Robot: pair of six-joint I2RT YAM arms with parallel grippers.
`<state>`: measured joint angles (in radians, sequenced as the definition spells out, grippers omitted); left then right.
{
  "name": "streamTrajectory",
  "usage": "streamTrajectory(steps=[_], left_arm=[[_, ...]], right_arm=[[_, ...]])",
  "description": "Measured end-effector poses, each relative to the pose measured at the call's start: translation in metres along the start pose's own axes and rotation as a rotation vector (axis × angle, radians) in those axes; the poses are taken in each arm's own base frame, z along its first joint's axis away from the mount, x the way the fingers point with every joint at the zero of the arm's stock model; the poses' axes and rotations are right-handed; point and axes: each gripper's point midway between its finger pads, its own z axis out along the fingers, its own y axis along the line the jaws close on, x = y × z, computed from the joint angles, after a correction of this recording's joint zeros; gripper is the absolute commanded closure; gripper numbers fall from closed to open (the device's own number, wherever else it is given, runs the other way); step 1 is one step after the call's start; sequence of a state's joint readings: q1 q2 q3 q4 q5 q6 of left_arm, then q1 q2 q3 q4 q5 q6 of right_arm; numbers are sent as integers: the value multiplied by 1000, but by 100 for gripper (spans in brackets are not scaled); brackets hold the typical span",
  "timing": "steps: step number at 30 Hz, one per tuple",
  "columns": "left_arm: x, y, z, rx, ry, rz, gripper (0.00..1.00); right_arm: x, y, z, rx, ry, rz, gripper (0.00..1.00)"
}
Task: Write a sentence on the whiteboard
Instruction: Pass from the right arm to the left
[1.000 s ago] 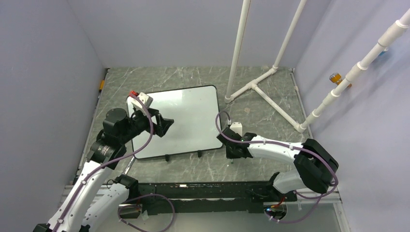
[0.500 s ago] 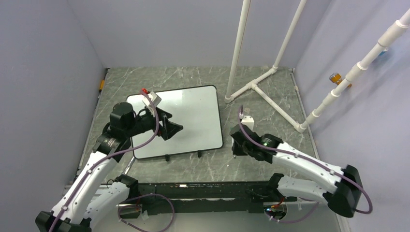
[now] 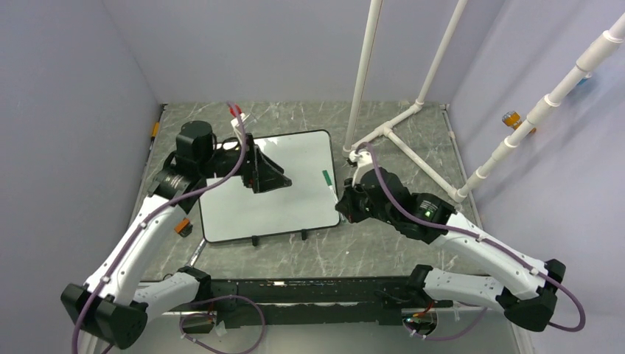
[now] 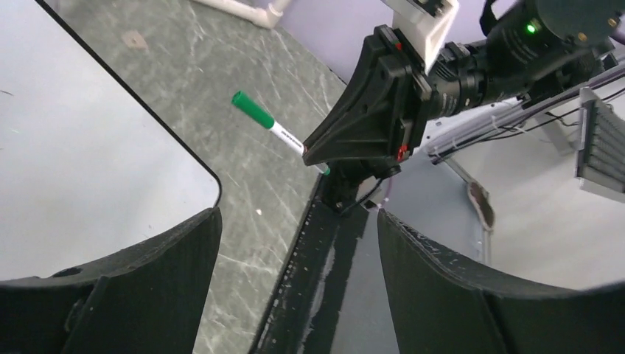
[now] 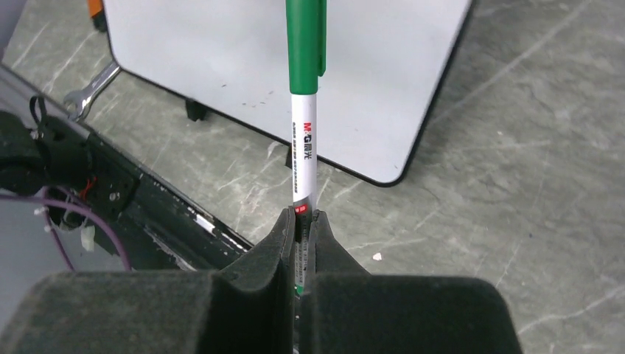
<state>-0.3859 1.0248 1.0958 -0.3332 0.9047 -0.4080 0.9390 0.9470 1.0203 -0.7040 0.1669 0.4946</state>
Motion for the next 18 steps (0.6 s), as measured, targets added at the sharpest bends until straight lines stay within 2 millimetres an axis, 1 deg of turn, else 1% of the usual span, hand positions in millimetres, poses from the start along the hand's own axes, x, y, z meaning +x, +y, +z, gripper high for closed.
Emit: streamTrajectory(steps=[4, 9, 11, 15, 18], left_arm=[[0, 7, 13, 16, 58, -90, 25], [17, 20, 25, 15, 137, -213, 26], [23, 21, 27, 11, 158, -246, 29], [26, 22, 28, 6, 172, -270, 36], [30, 26, 29, -9, 175, -281, 37]], right_arm=[[-3, 22, 5, -46, 24, -102, 100], [-4, 48, 12, -72, 43, -215, 100], [-4, 57, 15, -73, 46, -250, 100], [-1, 64, 20, -56, 50, -296, 100], [1, 64, 24, -33, 51, -311, 100]])
